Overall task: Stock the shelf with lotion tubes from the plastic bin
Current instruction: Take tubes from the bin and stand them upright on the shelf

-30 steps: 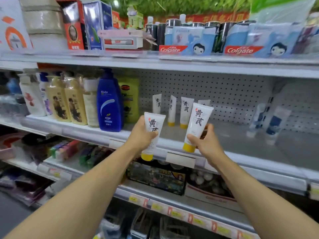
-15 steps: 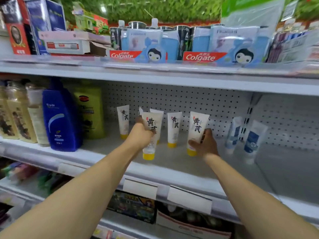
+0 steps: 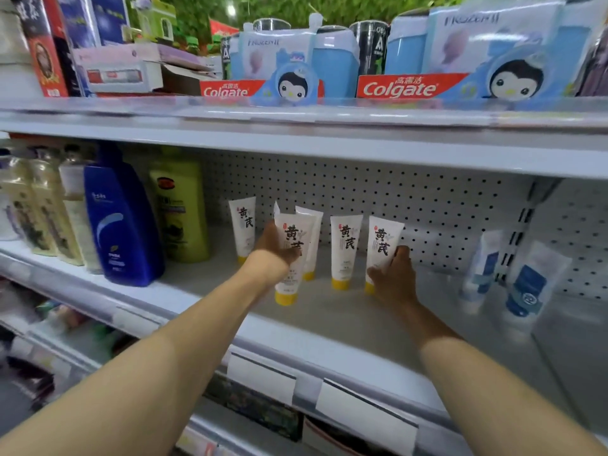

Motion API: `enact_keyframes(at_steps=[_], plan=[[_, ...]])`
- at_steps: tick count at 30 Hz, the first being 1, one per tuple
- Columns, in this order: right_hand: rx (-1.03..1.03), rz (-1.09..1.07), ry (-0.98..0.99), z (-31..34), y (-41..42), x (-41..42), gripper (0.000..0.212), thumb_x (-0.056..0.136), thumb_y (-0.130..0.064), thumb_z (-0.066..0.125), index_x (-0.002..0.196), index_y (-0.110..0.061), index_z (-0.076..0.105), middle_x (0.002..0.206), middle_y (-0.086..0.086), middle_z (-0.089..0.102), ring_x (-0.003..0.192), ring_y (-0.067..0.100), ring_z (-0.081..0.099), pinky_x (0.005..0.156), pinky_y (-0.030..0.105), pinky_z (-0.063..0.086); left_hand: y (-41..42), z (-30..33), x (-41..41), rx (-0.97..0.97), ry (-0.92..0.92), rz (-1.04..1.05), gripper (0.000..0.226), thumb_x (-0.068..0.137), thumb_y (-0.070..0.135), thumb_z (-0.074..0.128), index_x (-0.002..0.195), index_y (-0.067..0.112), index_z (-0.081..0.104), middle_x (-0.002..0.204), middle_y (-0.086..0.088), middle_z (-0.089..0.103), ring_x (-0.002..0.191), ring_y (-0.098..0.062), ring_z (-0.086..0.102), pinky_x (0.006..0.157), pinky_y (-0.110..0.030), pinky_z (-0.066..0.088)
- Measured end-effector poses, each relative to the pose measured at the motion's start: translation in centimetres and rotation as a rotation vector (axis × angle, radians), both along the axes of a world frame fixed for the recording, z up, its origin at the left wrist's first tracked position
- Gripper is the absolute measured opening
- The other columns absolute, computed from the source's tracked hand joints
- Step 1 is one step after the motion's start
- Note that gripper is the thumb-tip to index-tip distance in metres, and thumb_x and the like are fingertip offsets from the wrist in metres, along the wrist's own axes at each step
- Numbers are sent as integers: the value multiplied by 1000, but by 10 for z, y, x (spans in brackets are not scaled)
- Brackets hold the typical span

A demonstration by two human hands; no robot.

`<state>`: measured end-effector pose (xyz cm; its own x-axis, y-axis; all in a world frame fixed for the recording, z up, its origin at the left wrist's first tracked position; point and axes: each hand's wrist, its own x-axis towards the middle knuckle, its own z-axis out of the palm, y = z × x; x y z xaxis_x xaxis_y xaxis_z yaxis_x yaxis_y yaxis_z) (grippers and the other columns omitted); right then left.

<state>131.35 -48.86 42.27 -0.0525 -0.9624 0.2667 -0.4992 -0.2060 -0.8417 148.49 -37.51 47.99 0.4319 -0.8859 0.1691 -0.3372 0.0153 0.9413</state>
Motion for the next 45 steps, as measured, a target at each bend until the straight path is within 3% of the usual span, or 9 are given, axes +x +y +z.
enact_keyframes(at_steps=[3, 7, 10, 14, 17, 19, 22, 28, 45], plan=[[-1, -15, 27, 0, -1, 2, 44, 77, 0, 63, 114, 0, 40, 118, 20, 53, 110, 37, 54, 82, 40, 48, -1, 1, 4, -12, -1, 1, 45, 89, -3, 52, 130, 11, 38, 126, -12, 56, 119, -28, 52, 97, -38, 40], [101, -42, 67, 0, 5, 1, 55, 71, -9, 73, 114, -2, 38, 120, 22, 50, 111, 38, 53, 85, 46, 52, -2, 1, 10, -20, -9, 4, 42, 90, -6, 50, 129, 6, 39, 127, -13, 54, 120, -26, 50, 92, -30, 37], [190, -83, 169, 2, 18, -3, 74, 72, -19, 78, 127, 3, 33, 130, 23, 43, 122, 39, 43, 92, 40, 43, -3, 1, 20, -27, 3, -5, 46, 89, -9, 49, 130, 7, 38, 129, -14, 54, 122, -28, 50, 99, -37, 39], [186, -34, 222, 6, 37, 2, 73, 73, -25, 76, 128, -1, 34, 130, 20, 43, 123, 38, 37, 94, 39, 39, -4, -3, 44, -43, 15, -11, 48, 88, -9, 50, 130, 9, 37, 128, -14, 55, 120, -30, 51, 102, -45, 41], [198, 22, 276, 15, 52, 22, 81, 68, -37, 80, 129, -4, 37, 127, 15, 44, 123, 34, 37, 93, 37, 41, -5, -3, 65, -65, 22, -14, 50, 88, -11, 49, 133, 6, 35, 128, -16, 53, 122, -30, 50, 99, -38, 40], [185, 16, 355, 22, 60, 41, 76, 71, -38, 77, 129, -7, 38, 129, 15, 45, 124, 34, 38, 94, 38, 43, -7, -1, 81, -63, 22, -9, 51, 88, -11, 49, 135, 4, 33, 129, -16, 52, 122, -28, 49, 94, -32, 39], [203, 32, 444, 28, 70, 69, 70, 76, -34, 73, 130, -10, 37, 131, 13, 43, 126, 32, 36, 97, 38, 42, -16, -4, 105, -44, -17, 10, 48, 88, -5, 54, 132, 4, 36, 129, -17, 52, 121, -32, 50, 97, -38, 41], [204, 33, 591, 25, 86, 113, 78, 78, -40, 69, 136, -9, 27, 139, 12, 34, 132, 32, 27, 101, 38, 37, -38, -14, 133, -17, -47, 19, 47, 89, 1, 55, 131, 4, 36, 131, -17, 51, 121, -32, 49, 96, -39, 41], [211, 61, 570, 21, 106, 140, 69, 82, -38, 67, 134, -12, 30, 135, 11, 34, 130, 29, 29, 105, 39, 35, -58, -37, 151, -59, -106, -60, 48, 89, -1, 54, 132, 1, 34, 136, -17, 46, 129, -31, 43, 107, -43, 37]])
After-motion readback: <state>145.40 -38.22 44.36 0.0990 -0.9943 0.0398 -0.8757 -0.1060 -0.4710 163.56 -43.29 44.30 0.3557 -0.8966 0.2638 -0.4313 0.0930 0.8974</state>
